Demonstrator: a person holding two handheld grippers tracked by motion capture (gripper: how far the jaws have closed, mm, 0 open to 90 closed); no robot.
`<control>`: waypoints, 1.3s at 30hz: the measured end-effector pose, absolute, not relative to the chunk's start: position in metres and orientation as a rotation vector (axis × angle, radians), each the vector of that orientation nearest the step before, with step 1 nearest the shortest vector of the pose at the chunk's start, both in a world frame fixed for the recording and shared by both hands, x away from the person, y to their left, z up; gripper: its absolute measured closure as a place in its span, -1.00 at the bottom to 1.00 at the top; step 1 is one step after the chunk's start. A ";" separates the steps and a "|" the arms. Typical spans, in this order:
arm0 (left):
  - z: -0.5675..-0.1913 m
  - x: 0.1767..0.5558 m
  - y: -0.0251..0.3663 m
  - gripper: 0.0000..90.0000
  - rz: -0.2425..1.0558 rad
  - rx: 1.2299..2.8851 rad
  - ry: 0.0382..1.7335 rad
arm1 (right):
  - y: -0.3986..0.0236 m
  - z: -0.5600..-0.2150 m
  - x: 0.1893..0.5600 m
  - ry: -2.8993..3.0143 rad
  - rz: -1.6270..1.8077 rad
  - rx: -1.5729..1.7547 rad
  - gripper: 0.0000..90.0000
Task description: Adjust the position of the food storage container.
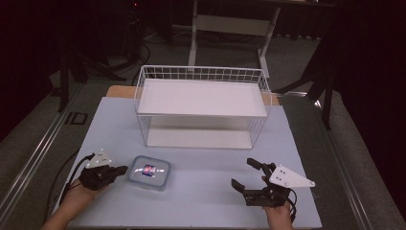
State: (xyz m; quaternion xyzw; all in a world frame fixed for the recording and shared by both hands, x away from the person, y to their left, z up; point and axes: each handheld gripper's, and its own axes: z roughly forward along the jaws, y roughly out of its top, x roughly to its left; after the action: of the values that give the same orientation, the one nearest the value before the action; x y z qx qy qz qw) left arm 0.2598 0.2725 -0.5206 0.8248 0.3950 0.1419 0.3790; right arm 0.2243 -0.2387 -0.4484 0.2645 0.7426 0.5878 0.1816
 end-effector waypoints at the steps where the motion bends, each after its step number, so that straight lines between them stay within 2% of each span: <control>1: -0.521 0.260 0.272 1.00 0.351 2.102 1.014 | -0.239 -0.448 0.224 2.095 1.661 0.747 -0.70; 9: -0.520 0.262 0.254 1.00 0.298 2.106 0.992 | -0.237 -0.448 0.224 2.109 1.654 0.740 -0.70; 21: -0.519 0.265 0.197 1.00 0.158 2.104 0.908 | -0.237 -0.449 0.225 2.113 1.654 0.744 -0.70; 39: -0.517 0.276 0.136 1.00 0.065 2.131 0.781 | -0.239 -0.450 0.227 2.123 1.648 0.740 -0.70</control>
State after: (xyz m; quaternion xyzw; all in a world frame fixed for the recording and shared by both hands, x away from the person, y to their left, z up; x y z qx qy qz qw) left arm 0.2759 0.1359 -0.5173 0.8508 0.3118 0.0258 0.4221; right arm 0.2267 -0.2386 -0.4504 0.2612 0.7498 0.5819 0.1759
